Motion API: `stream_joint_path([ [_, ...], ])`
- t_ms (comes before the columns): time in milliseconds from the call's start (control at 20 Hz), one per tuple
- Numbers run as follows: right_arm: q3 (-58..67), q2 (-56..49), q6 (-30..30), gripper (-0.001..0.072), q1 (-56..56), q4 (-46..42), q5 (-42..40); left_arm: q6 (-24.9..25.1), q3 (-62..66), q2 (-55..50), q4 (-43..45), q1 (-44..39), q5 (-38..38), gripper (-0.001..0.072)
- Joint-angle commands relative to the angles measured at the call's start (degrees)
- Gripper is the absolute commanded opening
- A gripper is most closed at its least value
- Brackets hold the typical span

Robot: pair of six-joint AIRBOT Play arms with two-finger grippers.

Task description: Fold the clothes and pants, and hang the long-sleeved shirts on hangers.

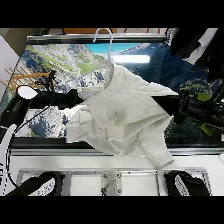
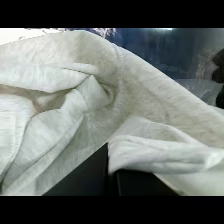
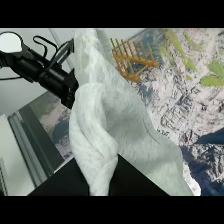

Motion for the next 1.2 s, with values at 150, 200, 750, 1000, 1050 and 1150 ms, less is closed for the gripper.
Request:
stream_joint_path([
  [150,0.02,-0.02,0.13,0.0016,-0.04,-5.99,-0.02,2.03,0.04,2.36,1.16,6.19,-1.51,0.0021],
  [200,0.02,-0.02,0.13,0.0016,-0.02,-5.97,0.0,2.08,0.04,2.62,1.2,7.15,-1.55,0.0021],
  [750,0.04,0.0,-4.68,0.0016,-0.02,7.17,-0.09,3.74,0.07,2.43,0.94,5.99,-3.19,0.0021],
  [1000,0.04,0.0,-4.94,0.0017,0.0,5.73,2.14,3.5,2.67,1.53,0.68,4.46,-0.31,0.0021],
  [1050,0.04,0.0,-4.94,0.0017,-0.02,3.89,3.08,3.5,5.11,1.53,0.9,5.31,-1.46,0.0021],
  [1150,0.02,-0.07,-4.94,0.0016,-0.02,0.17,5.29,3.52,11.54,1.55,1.05,7.26,-5.31,0.0021],
])
